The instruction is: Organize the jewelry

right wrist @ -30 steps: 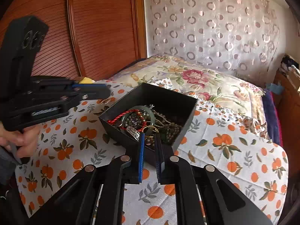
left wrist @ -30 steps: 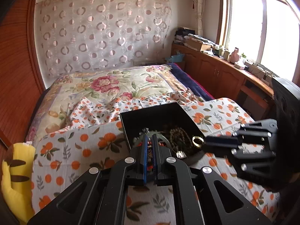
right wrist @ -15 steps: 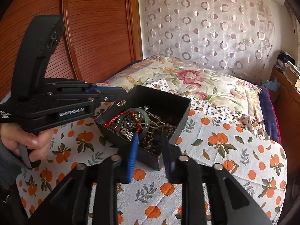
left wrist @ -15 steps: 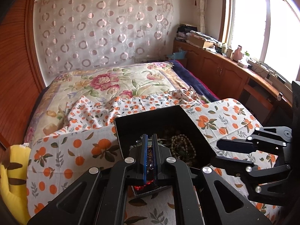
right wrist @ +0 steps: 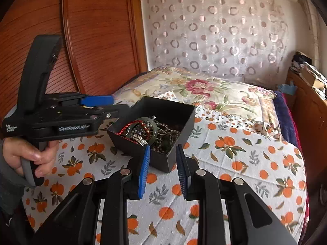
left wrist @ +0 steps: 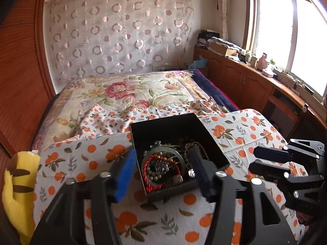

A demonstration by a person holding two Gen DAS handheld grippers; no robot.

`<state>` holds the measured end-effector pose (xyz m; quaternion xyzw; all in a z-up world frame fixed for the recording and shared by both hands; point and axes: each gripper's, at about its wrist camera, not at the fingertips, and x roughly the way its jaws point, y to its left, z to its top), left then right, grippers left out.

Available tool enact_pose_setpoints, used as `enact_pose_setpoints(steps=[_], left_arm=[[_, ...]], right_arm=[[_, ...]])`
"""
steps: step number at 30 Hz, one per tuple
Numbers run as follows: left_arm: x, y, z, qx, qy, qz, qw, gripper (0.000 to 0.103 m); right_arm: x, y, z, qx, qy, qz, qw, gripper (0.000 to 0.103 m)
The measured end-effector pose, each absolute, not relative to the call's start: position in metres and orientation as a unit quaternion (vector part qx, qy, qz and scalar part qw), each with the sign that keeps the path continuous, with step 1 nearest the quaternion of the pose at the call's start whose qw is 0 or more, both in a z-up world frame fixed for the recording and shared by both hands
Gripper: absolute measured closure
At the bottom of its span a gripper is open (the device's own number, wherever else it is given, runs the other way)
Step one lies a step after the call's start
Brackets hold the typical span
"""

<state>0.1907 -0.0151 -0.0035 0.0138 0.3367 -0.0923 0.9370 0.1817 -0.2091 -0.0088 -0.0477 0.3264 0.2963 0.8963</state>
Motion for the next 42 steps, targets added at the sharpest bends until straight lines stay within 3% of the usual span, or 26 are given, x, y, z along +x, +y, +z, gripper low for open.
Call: enact_pose_setpoints(steps=[2,4,7,13,42], left_arm=[[0.180,-0.013,-0.001,0.012,0.332,-0.085,0.939,0.025],[0.165,-0.011,0.002,0.011,0.325,-0.075,0.943,0.022],[0.145,-0.011,0.006,0.012,0.319,-0.067,0.945,0.016],[0.107,-0.011,0.014,0.012,0.307,-0.052,0.950,0.009],[0.045,0.006,0.025,0.010,0.285,-0.005,0.958,0.008]], right_arm=[[0.173,-0.214,-0.006,-0.038,0.321,0.285,0.902,0.066],[0.165,-0.220,-0.002,-0.028,0.312,0.273,0.910,0.045],[0.150,-0.228,0.004,-0.009,0.297,0.260,0.919,0.028],[0.124,-0.237,0.017,-0.010,0.272,0.224,0.936,0.004],[0.075,-0.242,0.029,0.002,0.239,0.181,0.954,0.003]])
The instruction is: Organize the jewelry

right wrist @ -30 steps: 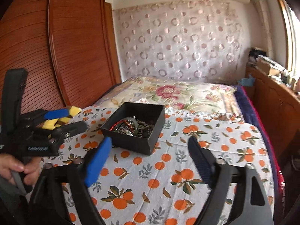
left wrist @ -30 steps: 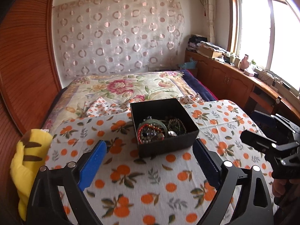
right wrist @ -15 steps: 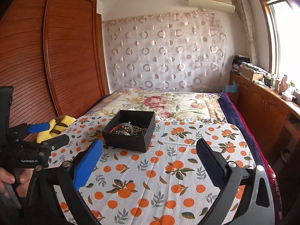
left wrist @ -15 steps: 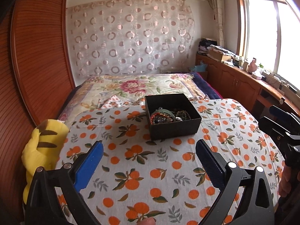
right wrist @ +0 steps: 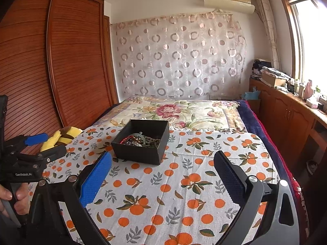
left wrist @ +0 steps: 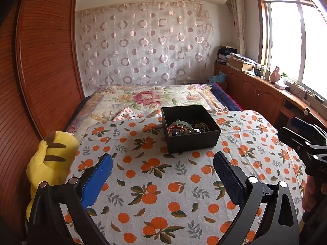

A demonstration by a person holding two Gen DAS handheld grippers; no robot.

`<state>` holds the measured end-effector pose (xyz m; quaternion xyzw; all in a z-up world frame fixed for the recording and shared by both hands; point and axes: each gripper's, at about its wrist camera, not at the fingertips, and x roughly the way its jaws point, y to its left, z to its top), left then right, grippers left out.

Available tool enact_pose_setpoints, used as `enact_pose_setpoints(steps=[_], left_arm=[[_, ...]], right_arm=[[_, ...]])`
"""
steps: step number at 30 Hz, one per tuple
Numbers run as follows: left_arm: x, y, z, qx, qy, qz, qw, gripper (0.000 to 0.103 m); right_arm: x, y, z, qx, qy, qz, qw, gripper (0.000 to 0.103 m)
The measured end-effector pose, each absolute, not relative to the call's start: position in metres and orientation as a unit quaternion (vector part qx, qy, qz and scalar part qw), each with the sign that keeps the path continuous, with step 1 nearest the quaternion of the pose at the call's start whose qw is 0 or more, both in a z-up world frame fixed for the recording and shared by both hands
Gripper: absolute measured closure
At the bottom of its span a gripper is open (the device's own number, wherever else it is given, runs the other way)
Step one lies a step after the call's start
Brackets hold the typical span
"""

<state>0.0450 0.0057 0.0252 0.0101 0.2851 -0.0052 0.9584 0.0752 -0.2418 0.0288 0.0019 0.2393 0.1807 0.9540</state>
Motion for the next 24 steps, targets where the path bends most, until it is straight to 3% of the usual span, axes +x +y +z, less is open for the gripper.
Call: enact_pose_setpoints(steps=[24], left_arm=[[0.0370,-0.0036,0.0319,0.005,0.268,-0.007,0.963,0.008]], right_arm=[[0.0778,-0.2408,0.0264,0.002,0.240,0.176,0.955,0.003]])
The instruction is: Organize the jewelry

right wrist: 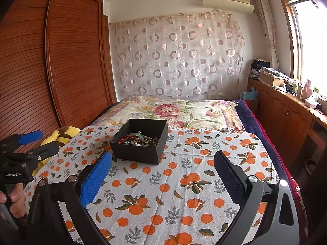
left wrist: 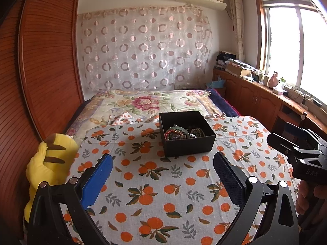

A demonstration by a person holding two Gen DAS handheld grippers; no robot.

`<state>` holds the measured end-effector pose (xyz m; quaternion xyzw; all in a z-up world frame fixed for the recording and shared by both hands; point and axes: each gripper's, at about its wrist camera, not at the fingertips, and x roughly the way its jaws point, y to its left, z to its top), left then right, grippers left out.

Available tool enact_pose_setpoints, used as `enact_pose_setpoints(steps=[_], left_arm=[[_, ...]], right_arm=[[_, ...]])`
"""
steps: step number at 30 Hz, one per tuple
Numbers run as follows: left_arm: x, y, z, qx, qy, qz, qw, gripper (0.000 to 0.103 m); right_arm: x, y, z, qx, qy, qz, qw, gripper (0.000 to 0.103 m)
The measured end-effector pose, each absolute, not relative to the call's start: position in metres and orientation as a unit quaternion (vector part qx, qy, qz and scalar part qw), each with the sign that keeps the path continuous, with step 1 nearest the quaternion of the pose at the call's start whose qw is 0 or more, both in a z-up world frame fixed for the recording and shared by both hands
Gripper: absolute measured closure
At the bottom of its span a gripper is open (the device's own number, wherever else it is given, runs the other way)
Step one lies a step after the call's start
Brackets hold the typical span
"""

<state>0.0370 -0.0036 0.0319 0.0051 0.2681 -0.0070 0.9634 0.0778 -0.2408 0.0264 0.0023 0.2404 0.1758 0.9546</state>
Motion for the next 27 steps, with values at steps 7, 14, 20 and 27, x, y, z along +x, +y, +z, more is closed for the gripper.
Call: enact_pose_setpoints(steps=[7,14,20,27], left_arm=[[0.0369,-0.0033,0.0315,0.005,0.268,-0.007,0.963,0.008],[0.0367,-0.0031,0.0315,0.005,0.267,-0.007,0.964,0.008],[0.0365,-0.0034,0.0314,0.006,0.267,-0.007,0.964,0.008],[0.0365,-0.0041,0.0343,0.006,0.265,-0.006,0.964,0.008]], right_arm=[[0.0774,-0.2406,0.0256,0.002,0.240,0.176,0.955,0.003],[0.0771,-0.2400,0.0245,0.003,0.240,0.177,0.954,0.003],[0.0771,-0.2393,0.0239,0.003,0.241,0.177,0.954,0.003],[0.0771,-0.2382,0.0234,0.003,0.241,0.177,0.954,0.003]])
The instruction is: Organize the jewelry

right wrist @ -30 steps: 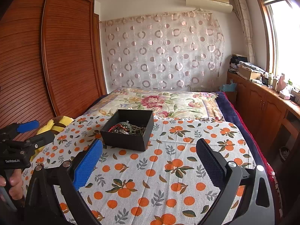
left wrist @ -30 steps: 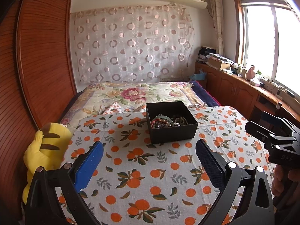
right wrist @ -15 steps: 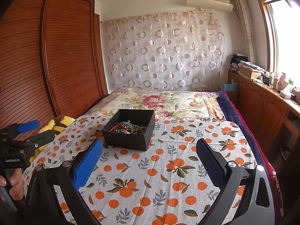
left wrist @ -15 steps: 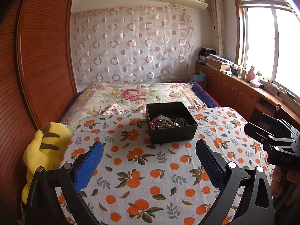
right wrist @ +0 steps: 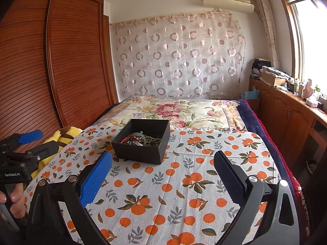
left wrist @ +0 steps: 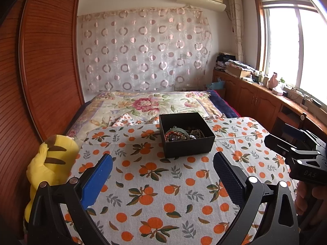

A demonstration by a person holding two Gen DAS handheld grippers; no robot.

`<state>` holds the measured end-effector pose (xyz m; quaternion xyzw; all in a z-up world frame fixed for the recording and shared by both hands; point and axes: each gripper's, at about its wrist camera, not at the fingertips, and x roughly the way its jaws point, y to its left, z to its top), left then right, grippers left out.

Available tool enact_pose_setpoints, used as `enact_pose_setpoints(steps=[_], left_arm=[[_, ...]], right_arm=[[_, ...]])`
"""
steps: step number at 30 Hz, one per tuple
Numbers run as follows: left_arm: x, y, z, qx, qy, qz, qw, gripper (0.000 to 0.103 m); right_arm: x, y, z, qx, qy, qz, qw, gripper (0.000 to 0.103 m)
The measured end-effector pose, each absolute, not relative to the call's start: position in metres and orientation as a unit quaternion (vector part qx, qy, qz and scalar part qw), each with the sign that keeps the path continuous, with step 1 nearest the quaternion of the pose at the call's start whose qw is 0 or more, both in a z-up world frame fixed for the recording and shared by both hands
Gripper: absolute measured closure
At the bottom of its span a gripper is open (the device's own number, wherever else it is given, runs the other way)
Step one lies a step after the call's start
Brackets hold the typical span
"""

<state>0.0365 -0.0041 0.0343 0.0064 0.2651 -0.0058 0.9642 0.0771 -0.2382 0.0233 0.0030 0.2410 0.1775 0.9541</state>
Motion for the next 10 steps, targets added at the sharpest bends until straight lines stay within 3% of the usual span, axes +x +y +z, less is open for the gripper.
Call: enact_pose_setpoints(steps=[10], left_arm=[[0.0365,-0.0092,0.0376,0.005,0.266,-0.006,0.964,0.008]], right_arm=[[0.0769,-0.2365,0.0223,0.004,0.241,0.177,0.954,0.003]])
